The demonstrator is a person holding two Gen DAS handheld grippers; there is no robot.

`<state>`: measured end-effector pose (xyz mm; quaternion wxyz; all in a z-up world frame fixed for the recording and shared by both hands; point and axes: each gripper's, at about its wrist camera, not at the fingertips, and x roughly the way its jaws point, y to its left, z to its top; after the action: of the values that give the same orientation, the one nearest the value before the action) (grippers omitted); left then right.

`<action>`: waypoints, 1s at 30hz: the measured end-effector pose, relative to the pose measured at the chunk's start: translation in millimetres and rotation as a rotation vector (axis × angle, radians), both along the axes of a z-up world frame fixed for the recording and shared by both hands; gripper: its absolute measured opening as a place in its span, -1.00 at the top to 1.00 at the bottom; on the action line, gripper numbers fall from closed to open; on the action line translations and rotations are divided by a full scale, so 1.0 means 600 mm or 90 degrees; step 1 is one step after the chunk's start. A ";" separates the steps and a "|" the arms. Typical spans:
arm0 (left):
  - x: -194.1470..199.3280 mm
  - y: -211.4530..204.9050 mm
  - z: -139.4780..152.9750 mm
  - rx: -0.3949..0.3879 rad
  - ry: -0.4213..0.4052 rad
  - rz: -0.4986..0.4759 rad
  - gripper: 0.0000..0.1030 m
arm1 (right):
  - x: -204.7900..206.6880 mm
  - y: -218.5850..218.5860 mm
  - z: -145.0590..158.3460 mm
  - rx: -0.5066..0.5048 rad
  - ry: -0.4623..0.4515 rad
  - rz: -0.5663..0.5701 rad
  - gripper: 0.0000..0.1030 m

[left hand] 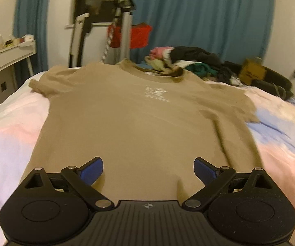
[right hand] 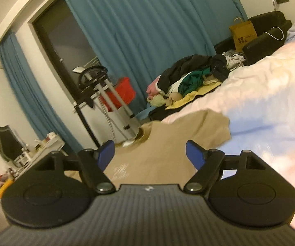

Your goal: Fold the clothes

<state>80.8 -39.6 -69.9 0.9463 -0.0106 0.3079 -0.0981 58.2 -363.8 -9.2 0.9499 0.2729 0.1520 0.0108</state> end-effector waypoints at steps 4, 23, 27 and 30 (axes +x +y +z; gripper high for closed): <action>-0.052 -0.027 -0.001 -0.003 0.014 -0.051 -0.80 | -0.076 0.013 -0.002 -0.038 0.033 0.001 -0.54; -0.155 -0.180 -0.052 0.000 0.130 -0.263 0.23 | -0.135 -0.037 -0.036 -0.001 0.046 -0.012 -0.54; -0.159 -0.194 -0.057 0.024 0.128 -0.276 0.23 | -0.135 -0.037 -0.039 0.003 0.049 0.000 -0.54; -0.163 -0.204 -0.053 0.044 0.120 -0.278 0.23 | -0.131 -0.035 -0.040 0.002 0.055 0.007 -0.54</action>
<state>-17.3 -161.9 -101.9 0.8696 0.0794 0.3929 -0.2885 -20.5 -385.0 -33.5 0.9419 0.2741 0.1941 0.0046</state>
